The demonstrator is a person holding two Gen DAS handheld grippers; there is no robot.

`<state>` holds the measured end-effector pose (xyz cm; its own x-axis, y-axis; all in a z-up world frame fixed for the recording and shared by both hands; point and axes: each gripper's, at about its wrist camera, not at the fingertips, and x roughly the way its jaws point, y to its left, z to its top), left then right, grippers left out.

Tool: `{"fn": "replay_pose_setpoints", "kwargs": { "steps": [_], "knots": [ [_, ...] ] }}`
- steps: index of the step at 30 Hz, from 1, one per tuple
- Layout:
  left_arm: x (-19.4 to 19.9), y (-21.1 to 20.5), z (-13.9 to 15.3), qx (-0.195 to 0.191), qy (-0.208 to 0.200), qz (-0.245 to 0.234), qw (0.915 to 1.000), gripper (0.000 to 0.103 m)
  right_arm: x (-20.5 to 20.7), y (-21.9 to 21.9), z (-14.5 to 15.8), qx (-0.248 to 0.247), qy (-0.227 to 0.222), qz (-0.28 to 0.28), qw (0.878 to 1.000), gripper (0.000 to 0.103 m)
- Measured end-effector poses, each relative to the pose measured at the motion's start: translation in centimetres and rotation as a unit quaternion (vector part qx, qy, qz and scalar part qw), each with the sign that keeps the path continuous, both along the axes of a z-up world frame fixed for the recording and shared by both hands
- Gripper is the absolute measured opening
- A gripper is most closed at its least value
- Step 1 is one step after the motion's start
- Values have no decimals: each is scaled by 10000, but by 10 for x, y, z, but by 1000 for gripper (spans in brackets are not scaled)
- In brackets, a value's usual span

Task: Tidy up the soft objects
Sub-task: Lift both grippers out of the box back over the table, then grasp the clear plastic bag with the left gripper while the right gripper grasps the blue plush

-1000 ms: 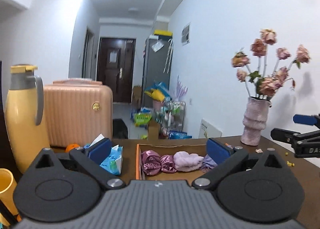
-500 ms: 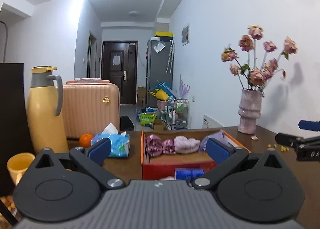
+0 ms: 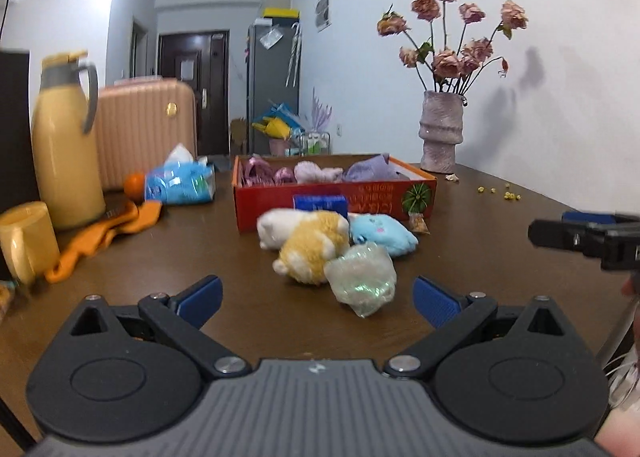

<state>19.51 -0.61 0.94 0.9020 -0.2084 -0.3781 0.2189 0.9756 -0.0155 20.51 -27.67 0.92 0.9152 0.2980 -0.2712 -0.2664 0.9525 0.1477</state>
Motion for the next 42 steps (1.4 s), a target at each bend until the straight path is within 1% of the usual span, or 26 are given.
{"fn": "replay_pose_setpoints", "kwargs": {
  "steps": [3, 9, 13, 18, 21, 23, 25, 26, 28, 30, 32, 34, 36, 39, 40, 42],
  "knots": [
    [11, -4, -3, -74, 107, -16, 9999, 103, 7, 2, -4, -26, 172, -5, 9998, 103],
    [33, -11, -10, -228, 265, -101, 9993, 103, 22, 2, -8, 18, 266, -2, 9996, 103],
    [51, -24, -14, -220, 381, -257, 9987, 103, 38, 0, -10, -62, 366, -49, 9993, 103],
    [72, -42, -17, -112, 286, -335, 9990, 103, 71, -3, -11, -52, 588, -111, 9982, 103],
    [87, -41, -14, -200, 231, -324, 9990, 103, 96, 1, -10, -170, 751, -158, 9969, 103],
    [95, -39, -15, -199, 259, -320, 9990, 103, 112, 3, -10, -117, 818, -97, 9965, 103],
    [101, -38, -20, -165, 391, -263, 9988, 101, 130, 5, -13, -32, 915, 13, 9958, 102],
    [102, -38, -23, -145, 446, -272, 9985, 99, 140, 7, -15, 10, 975, 53, 9952, 102],
    [104, -38, -29, -52, 489, -431, 9979, 92, 157, 11, -18, 46, 1081, 97, 9941, 101],
    [106, -39, -33, 101, 506, -527, 9973, 72, 176, 16, -22, 69, 1171, 188, 9929, 101],
    [109, -40, -36, 155, 591, -609, 9963, 62, 194, 25, -26, 48, 1268, 308, 9914, 101],
    [111, -41, -39, 120, 664, -755, 9949, 57, 211, 34, -30, -15, 1357, 425, 9898, 101],
    [113, -43, -41, 169, 737, -793, 9940, 45, 227, 44, -35, -159, 1492, 418, 9878, 101],
    [115, -41, -42, 73, 778, -794, 9938, 37, 242, 55, -41, -325, 1630, 305, 9856, 101],
    [115, -40, -41, 28, 804, -784, 9937, 37, 246, 58, -42, -338, 1696, 308, 9845, 101],
    [115, -36, -40, -93, 857, -749, 9935, 34, 247, 59, -47, -297, 1792, 360, 9827, 92]
  ]
}}
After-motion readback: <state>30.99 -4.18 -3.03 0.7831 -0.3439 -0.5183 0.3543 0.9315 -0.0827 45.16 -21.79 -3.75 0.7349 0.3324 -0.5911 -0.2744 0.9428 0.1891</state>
